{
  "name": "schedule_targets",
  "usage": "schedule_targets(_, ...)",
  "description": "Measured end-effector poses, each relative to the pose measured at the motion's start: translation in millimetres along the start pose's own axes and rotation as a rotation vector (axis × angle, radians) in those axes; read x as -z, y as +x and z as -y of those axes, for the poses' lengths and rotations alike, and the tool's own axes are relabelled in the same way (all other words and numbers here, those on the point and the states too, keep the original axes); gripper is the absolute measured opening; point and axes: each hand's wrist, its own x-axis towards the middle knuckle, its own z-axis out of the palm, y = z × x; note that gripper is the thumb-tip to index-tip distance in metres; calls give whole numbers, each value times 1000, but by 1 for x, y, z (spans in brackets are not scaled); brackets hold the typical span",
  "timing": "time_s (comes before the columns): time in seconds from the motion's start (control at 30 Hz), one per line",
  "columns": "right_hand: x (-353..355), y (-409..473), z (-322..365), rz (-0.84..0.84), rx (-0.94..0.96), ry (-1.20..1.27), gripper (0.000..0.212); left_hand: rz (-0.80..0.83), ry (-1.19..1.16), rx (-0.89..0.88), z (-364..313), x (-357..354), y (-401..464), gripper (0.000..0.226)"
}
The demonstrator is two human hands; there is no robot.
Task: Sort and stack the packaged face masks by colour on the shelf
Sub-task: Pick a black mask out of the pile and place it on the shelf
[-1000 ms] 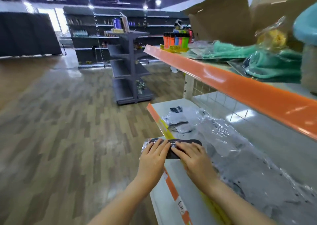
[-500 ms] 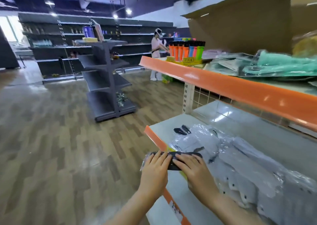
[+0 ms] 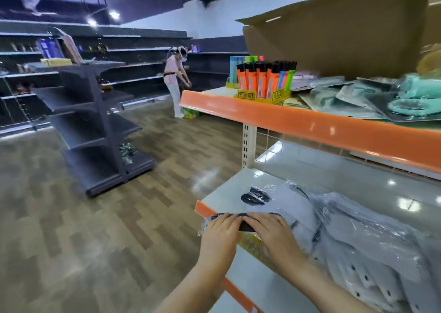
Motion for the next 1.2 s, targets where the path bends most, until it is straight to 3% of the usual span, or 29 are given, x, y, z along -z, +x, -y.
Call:
schedule_targets(0.17,-18,21,-18,70,-90,-91,48,112,64,5,22,-12,27,42)
schedule_targets(0.3,-37,40,-39,44,-282,-84,62,145,106,48,41,-24,49,39)
schedule_targets(0.43,-53,55,-61,-81,-610,313,34,140,-3,217,58,-44,72,59)
schedule_targets(0.6,-65,72,-82,-192,-741,480,27,40,-155,430,71,-58,92,56)
schedule_targets(0.8,-83,83,-96,-103,-658,132,28,-68,-229,512,85,-67,117,51)
schedule_targets(0.9,-96,89,-102,-29,-639,-88,32,-85,-241,429,97,-82,132,55)
schedule_targets(1.03,-104,96,-99,267,-764,-248,56,-50,-235,267,105,-98,155,53)
schedule_targets(1.2,-107,91,-98,356,-829,-345,61,102,-229,117,111,-115,176,49)
